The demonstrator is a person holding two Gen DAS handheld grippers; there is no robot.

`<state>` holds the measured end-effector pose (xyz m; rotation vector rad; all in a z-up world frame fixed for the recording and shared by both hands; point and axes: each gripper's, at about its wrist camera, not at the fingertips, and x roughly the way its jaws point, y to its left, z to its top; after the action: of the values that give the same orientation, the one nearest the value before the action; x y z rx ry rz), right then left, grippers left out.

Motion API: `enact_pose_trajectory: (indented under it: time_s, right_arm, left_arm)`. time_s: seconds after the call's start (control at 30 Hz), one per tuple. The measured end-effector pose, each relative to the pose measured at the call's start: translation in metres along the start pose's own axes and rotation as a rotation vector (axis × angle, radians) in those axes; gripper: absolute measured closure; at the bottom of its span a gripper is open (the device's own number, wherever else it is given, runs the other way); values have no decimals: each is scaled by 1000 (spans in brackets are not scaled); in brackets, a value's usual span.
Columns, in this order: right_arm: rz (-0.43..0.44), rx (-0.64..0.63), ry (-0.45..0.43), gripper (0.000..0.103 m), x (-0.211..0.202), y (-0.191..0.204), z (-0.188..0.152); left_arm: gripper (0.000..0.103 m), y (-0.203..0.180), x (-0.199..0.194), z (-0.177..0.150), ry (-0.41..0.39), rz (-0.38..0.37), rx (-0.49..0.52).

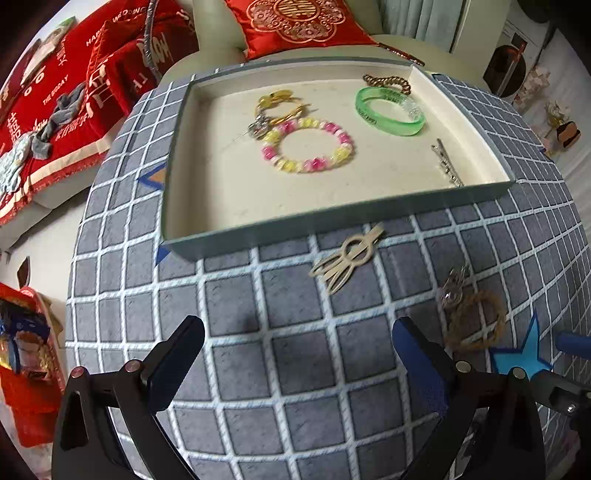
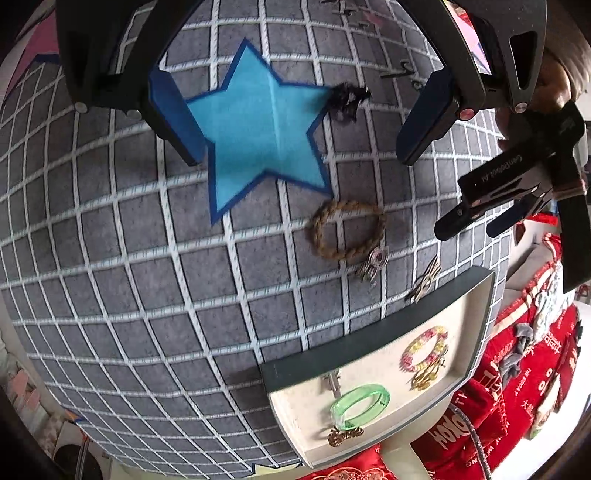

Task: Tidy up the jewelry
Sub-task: 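Move both tools back toward the beige tassel clip and braided bracelet, then grasp the beige tassel hair clip with the left tool while the right tool grasps the brown braided bracelet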

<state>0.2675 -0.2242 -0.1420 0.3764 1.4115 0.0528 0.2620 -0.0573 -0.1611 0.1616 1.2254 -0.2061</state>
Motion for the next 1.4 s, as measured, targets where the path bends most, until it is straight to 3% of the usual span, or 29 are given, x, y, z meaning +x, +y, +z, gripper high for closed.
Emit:
enact_pose_trajectory:
  time_s: [0.1,0.33,0.5,0.63,0.77,0.83,0.97,1.13,1.2,1.37,1.4]
  right_arm:
    - [-17,-24,-10,2,3,1,7]
    - [-47,-99,3,27,15,4,17]
    - [-68,-175,-14,30,22,15,22]
    - [-105,-249,-34,38,25,28,25]
    - [-186,-340,-55,53,29,45,23]
    - [-205,-361,-60,55,31,49,21]
    - [-215,-384,-67,56,33,54,19]
    - [-218,-384,-75,63,32,55,19]
    - [-217,-387,-75,70,31,54,17]
    - [-220,-382,-75,96,31,56,16]
    - [-218,-380,-76,96,30,56,17]
  left_arm:
    - [0,-7,1,6,-21,-14,16]
    - [3,-19,7,16,-34,-28,61]
    - [3,-20,12,17,-32,-31,63]
    - [12,-23,16,18,-26,-37,69]
    - [13,-27,20,21,-21,-47,70]
    - [13,-29,20,21,-22,-51,71]
    - [20,-32,20,24,-27,-60,73]
    - [44,-32,18,28,-37,-69,78]
    - [64,-33,16,28,-39,-72,84]
    - [69,-31,14,27,-29,-94,76]
    - [69,-30,13,26,-27,-99,68]
